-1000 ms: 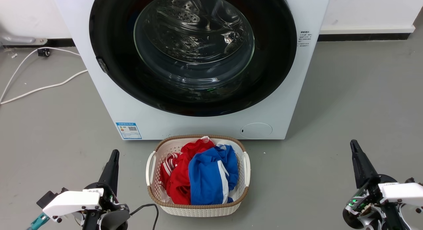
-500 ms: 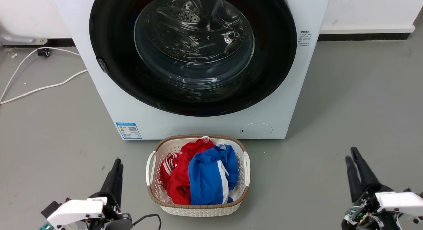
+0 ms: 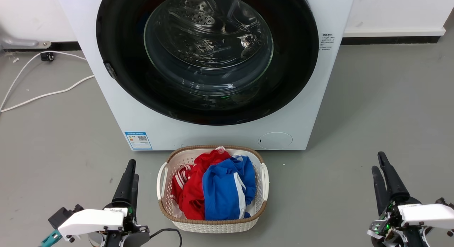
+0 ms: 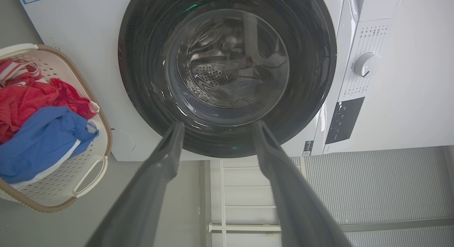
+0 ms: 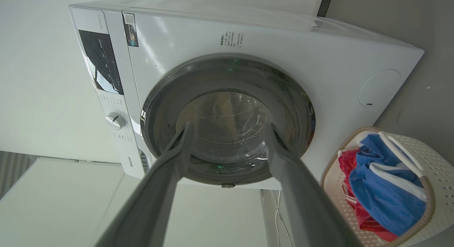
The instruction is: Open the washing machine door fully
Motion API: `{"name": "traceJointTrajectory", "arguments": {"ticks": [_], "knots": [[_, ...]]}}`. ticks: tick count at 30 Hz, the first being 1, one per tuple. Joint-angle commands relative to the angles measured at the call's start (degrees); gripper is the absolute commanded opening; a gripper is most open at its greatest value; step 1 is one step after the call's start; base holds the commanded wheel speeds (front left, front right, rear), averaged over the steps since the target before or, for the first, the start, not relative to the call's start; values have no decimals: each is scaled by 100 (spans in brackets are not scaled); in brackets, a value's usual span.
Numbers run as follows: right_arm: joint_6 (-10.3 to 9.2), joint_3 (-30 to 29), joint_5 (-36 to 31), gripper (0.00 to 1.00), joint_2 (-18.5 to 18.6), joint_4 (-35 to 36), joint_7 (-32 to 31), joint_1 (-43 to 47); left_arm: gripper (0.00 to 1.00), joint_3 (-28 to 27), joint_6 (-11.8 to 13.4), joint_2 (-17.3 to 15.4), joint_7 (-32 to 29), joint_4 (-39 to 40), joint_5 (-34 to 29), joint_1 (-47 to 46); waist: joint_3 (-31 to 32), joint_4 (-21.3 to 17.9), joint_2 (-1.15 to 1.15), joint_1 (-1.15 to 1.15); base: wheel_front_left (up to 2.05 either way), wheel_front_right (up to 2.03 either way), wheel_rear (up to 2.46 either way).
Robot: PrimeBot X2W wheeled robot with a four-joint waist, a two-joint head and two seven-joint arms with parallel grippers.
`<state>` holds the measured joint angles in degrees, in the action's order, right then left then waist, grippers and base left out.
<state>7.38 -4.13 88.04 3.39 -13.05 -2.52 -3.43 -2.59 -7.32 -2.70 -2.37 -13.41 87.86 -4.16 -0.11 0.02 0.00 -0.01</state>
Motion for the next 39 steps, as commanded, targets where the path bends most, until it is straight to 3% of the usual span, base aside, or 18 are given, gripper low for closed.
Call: {"name": "traceJointTrajectory", "arguments": {"ticks": [1, 9, 19, 39], "knots": [[4, 36, -183, 100, 80, 137, 73, -58, 100, 35, -9, -18, 65, 143, -232, -133, 1, 3, 0, 0, 0, 0, 0], [5, 56, -1322, 100, 197, 230, 282, -44, 100, 62, 24, -17, 259, 370, -1316, -136, 3, 14, 0, 0, 0, 0, 0], [6, 40, -2923, 100, 85, 438, 409, -9, 100, 265, 162, -19, 481, 597, -2660, -125, 0, 11, 0, 0, 0, 0, 0], [9, 45, -5201, 100, 93, 909, 260, 98, 100, 686, 488, -231, 896, 628, -5216, -150, -29, 33, 0, 0, 0, 0, 0]]}}
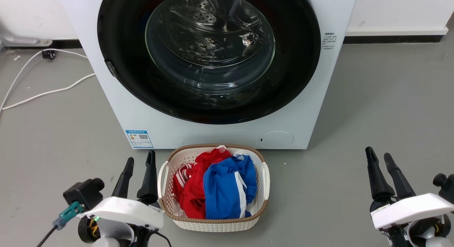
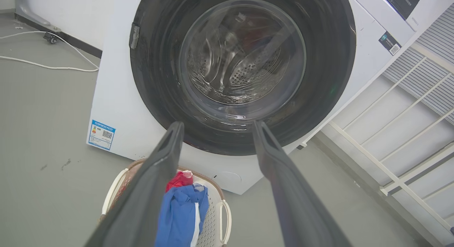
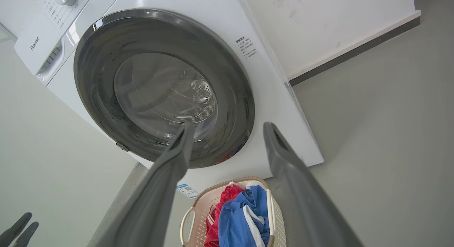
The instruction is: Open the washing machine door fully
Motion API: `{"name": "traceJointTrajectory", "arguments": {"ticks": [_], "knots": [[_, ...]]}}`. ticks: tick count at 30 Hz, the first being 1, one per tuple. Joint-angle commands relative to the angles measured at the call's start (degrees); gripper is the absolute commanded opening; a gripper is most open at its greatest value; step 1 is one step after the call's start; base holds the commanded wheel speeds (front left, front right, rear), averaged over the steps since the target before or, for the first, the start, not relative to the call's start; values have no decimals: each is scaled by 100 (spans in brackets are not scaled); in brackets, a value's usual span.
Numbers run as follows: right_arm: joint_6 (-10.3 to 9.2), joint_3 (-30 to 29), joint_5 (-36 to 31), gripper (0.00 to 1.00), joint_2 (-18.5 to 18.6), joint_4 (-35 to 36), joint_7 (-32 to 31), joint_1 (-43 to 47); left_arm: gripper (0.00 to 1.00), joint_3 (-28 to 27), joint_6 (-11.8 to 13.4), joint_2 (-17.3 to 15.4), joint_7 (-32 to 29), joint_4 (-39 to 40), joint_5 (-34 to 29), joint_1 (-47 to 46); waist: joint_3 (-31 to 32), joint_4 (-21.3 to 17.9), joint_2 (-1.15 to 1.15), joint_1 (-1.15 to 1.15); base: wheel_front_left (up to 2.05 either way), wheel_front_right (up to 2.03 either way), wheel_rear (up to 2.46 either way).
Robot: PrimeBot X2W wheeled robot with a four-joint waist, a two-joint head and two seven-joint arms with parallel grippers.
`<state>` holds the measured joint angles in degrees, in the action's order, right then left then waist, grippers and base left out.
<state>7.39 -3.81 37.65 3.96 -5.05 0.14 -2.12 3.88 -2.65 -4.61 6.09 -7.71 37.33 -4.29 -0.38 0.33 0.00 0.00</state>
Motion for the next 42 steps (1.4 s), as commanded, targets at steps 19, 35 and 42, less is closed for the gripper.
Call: {"name": "traceJointTrajectory", "arguments": {"ticks": [19, 35, 42], "knots": [[11, 57, -1660, 100, 96, 314, -83, 19, 100, 382, 328, -306, 345, -47, -1498, -194, -33, 25, 0, 0, 0, 0, 0], [13, -53, -2537, 100, -36, 485, 103, 127, 100, 526, 429, -358, 557, -179, -2130, -176, -7, 43, 0, 0, 0, 0, 0], [14, -78, -2755, 100, -73, 515, 161, 155, 100, 579, 432, -362, 636, -200, -2333, -169, 10, 43, 0, 0, 0, 0, 0]]}}
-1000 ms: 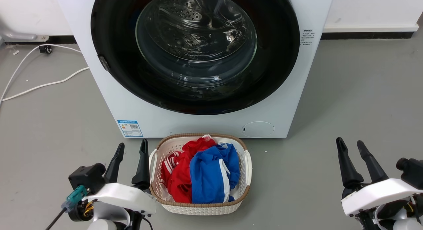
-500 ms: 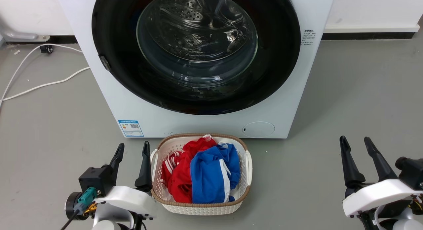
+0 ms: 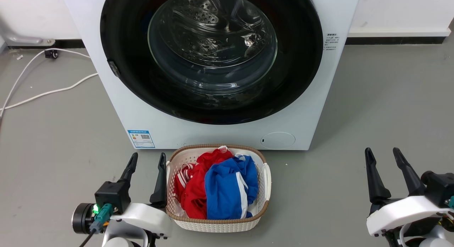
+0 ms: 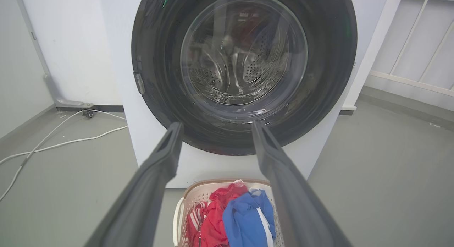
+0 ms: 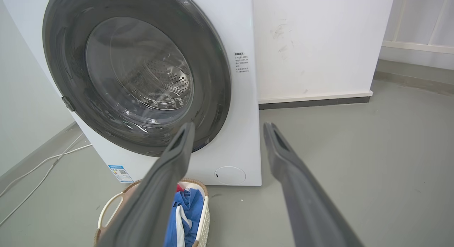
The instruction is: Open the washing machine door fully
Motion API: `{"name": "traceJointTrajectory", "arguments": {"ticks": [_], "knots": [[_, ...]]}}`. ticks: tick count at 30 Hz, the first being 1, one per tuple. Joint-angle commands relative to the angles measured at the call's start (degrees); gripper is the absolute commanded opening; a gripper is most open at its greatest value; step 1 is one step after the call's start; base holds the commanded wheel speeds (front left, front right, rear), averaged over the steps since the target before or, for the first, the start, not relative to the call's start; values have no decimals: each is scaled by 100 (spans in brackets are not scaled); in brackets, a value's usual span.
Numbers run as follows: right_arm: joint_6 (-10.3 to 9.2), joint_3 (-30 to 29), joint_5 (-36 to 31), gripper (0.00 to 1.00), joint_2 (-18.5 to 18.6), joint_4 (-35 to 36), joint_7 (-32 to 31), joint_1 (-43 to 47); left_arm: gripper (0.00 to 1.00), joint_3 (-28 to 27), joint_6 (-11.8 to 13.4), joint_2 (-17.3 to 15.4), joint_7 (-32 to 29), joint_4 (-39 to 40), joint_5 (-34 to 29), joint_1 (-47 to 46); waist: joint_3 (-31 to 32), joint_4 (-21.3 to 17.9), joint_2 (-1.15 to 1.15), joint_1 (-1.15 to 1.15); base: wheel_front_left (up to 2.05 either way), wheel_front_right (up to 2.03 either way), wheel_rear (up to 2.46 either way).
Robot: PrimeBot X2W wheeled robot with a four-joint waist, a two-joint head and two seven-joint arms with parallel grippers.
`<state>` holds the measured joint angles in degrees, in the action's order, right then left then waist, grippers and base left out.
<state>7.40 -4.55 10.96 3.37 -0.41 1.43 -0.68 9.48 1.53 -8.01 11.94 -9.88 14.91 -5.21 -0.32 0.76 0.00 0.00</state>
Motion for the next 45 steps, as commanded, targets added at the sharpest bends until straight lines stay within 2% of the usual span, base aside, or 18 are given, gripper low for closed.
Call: {"name": "traceJointTrajectory", "arguments": {"ticks": [1, 27, 43, 44, 45], "knots": [[13, -5, -118, 100, -19, 56, 42, 19, 100, 29, 12, -21, 59, 14, -119, -73, 9, -1, 0, 0, 0, 0, 0], [9, -35, -669, 100, -52, -17, 160, 37, 100, 95, -26, 50, 336, -213, -618, -93, -7, 2, 0, 0, 0, 0, 0], [9, -10, -524, 100, -52, -203, 204, -26, 100, 55, -22, 61, 266, -298, -313, -66, -7, 1, 0, 0, 0, 0, 0], [9, -6, -502, 50, -52, -217, 186, -26, 100, 58, -19, 58, 257, -299, -315, -60, -5, 1, 0, 0, 0, 0, 0], [9, -6, -449, 9, -52, -227, 178, -30, 100, 60, -17, 57, 257, -299, -297, -56, -3, 1, 0, 0, 0, 0, 0]]}}
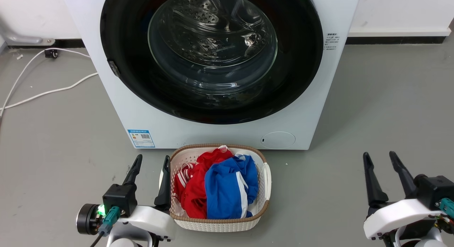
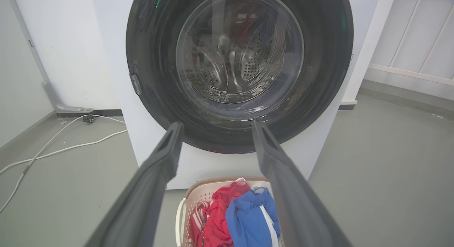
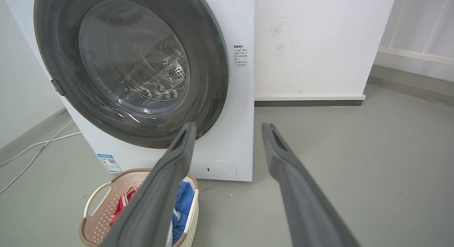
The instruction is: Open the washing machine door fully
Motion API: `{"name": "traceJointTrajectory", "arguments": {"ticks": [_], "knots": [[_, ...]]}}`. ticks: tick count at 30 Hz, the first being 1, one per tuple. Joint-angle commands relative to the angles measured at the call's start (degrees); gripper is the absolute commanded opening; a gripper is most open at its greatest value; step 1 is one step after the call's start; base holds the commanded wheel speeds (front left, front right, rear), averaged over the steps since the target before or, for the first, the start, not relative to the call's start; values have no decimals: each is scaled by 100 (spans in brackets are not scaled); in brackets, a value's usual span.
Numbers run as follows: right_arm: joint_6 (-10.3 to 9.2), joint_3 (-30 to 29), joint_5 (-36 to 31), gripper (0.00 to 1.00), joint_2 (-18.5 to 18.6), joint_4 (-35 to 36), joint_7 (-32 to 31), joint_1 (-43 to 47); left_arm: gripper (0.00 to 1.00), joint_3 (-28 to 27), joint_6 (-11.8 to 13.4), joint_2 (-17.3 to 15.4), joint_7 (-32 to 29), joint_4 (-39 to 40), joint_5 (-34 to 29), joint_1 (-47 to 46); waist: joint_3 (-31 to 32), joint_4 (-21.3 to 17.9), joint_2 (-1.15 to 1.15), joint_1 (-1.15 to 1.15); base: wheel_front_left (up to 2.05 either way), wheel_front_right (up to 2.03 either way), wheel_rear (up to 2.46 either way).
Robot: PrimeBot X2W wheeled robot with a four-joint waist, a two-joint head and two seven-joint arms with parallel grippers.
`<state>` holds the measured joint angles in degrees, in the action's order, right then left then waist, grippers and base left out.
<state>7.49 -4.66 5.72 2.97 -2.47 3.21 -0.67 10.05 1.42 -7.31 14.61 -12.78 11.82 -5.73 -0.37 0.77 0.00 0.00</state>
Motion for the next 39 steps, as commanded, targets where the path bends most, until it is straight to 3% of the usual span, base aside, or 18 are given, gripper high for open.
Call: {"name": "traceJointTrajectory", "arguments": {"ticks": [1, 6, 9, 20, 21, 23, 31, 39], "knots": [[1, 9, 81, 0, -12, -24, -7, -35, 100, 3, -3, -15, -15, -10, 25, 1, 6, 0, 0, 0, 0, 0, 0], [1, -1, 300, 0, -13, -63, -68, -22, 100, 4, 13, -34, -33, -22, 69, 20, 23, -5, 0, 0, 0, 0, 0], [1, -81, 919, 0, -11, -136, -139, -35, 100, 13, 38, -48, -45, -12, 84, 25, 30, -12, 0, 0, 0, 0, 0], [1, -205, 6484, 0, -7, -320, -863, -206, 100, 18, 124, -84, -34, 75, 102, 12, -51, -96, 0, 0, 0, 0, 0], [1, -295, 7265, 0, -8, -381, -966, -293, 100, 17, 101, -66, -25, 106, 144, -18, -80, -116, 0, 0, 0, 0, 0], [1, -462, 7722, 0, -7, -501, -1054, -406, 100, 1, 80, -55, -7, 151, 173, -50, -123, -135, 0, 0, 0, 0, 0], [1, -942, 8174, 0, 275, -1099, -1341, -1287, 100, 5, 88, -40, 21, 228, 197, -183, -383, -165, 0, 0, 0, 0, 0], [1, -997, 8615, 0, 872, -2711, -1802, -3168, 100, 84, 40, 2, 44, 294, 158, -493, -862, -79, 0, 0, 0, 0, 0]]}}
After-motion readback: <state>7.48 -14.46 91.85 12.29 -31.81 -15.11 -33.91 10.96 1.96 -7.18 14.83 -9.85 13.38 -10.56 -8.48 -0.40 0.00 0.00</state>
